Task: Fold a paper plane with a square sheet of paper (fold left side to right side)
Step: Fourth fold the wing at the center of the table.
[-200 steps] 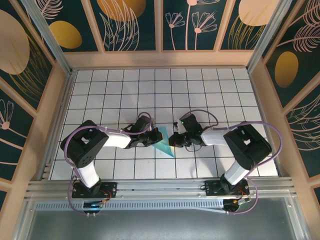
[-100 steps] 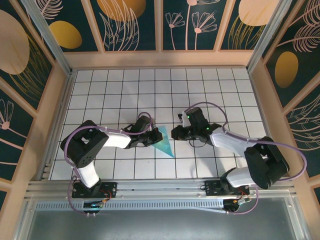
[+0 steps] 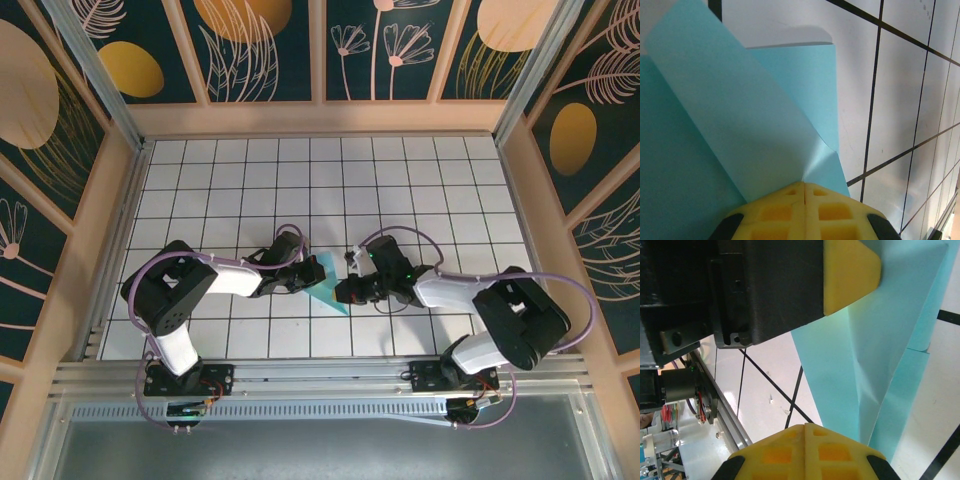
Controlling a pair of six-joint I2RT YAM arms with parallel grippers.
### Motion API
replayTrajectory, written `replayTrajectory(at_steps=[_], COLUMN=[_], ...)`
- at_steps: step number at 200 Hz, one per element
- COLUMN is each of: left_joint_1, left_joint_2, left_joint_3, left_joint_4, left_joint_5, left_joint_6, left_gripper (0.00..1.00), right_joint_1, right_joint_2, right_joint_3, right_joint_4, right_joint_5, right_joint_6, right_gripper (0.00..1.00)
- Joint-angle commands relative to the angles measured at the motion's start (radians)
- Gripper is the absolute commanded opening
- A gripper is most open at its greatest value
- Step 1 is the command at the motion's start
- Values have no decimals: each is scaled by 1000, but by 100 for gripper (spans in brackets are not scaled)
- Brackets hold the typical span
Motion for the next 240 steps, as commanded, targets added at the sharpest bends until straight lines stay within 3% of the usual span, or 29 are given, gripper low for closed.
replayTrajectory(at_steps=[1,240], left_joint_1=[-4,-4], left_joint_2=[38,43], left_joint_3=[-22,-13], left_joint_4=[-77,-89], left_joint_5=[-59,-64], left_joint_6=[24,30], left_gripper=[0,0], right_joint_1=[12,58], right_joint_2=[26,72], right_joint_3=[-15,-93], right_joint_4=[58,113], right_joint_5=[-29,-17], right_joint_6=[12,54], right_gripper=[0,0])
